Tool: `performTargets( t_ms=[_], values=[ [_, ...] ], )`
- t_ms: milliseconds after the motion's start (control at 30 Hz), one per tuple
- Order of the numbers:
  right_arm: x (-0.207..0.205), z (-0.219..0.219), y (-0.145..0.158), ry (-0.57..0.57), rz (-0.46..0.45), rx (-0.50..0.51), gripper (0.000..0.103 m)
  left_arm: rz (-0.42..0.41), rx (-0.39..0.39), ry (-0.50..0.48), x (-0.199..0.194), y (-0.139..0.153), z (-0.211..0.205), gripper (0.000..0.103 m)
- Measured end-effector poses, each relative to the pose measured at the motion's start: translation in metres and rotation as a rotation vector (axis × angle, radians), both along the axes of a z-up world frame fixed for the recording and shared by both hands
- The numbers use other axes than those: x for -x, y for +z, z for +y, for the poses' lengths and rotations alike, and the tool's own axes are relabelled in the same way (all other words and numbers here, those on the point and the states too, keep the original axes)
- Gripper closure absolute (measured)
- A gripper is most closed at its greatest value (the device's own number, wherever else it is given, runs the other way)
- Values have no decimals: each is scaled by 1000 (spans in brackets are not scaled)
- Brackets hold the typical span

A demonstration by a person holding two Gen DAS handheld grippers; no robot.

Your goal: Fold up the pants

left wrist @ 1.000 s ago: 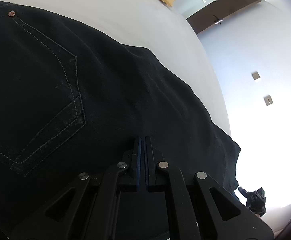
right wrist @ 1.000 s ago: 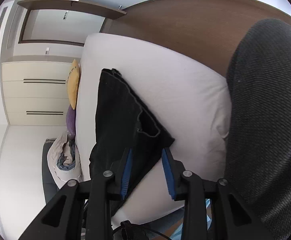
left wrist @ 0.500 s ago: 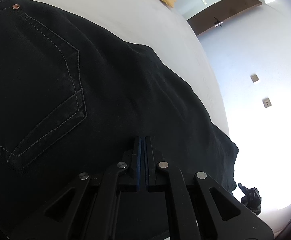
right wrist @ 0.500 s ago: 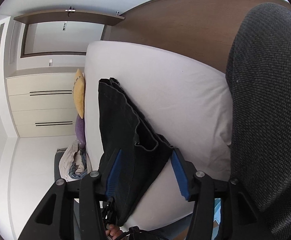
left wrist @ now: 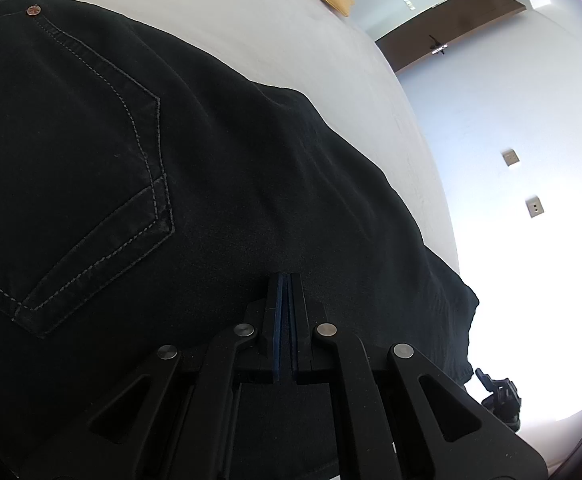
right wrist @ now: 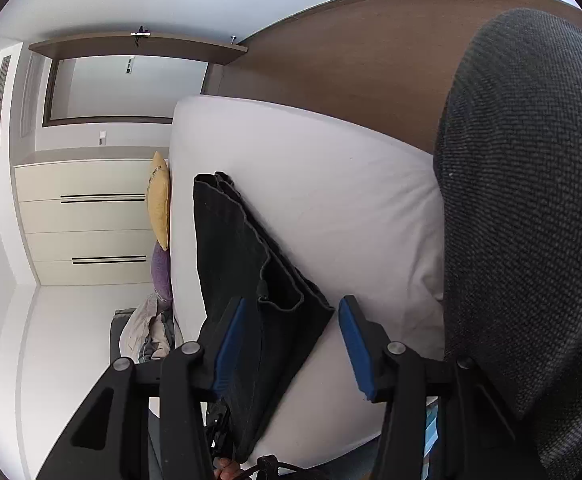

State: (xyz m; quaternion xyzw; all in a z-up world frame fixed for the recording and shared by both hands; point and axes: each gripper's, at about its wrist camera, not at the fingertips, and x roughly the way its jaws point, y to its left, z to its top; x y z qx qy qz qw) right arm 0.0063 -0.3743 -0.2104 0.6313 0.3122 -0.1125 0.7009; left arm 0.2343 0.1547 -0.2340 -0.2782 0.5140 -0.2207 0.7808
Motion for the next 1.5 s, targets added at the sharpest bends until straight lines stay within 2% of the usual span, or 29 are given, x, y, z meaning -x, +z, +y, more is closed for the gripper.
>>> performTargets(
  t_ms=[300,500,600,667,733,800,933,1167,1333,1433,1500],
  values=[
    [-7,8,-9,0,-86,-126,49,1,-2,-2,-1,0,-2,101],
    [-18,11,-8,-1,-108,-115,49,1,-2,-1,-2,0,-5,101],
    [-32,8,-6,-15,-127,-78,50,3,-4,-3,-3,-1,-8,101],
    [-42,7,-7,-22,-137,-67,54,5,-10,-6,-3,-1,-11,101],
    [-54,8,-10,-13,-138,-64,72,11,-7,-4,-4,-1,-11,101],
    [-59,10,-11,2,-127,-53,81,18,-2,-1,-4,-2,-13,101],
    [-61,8,-8,12,-101,-16,88,19,1,1,-5,-3,-15,101],
    [-78,17,15,78,-32,142,88,22,14,4,-5,-4,-18,101],
    [-108,38,49,167,15,335,88,21,36,5,-5,-6,-20,101],
    [-139,74,80,282,2,483,88,21,51,14,-5,-8,-20,101],
    [-168,116,103,425,-29,605,88,21,49,18,-4,-8,-21,101]
  ],
)
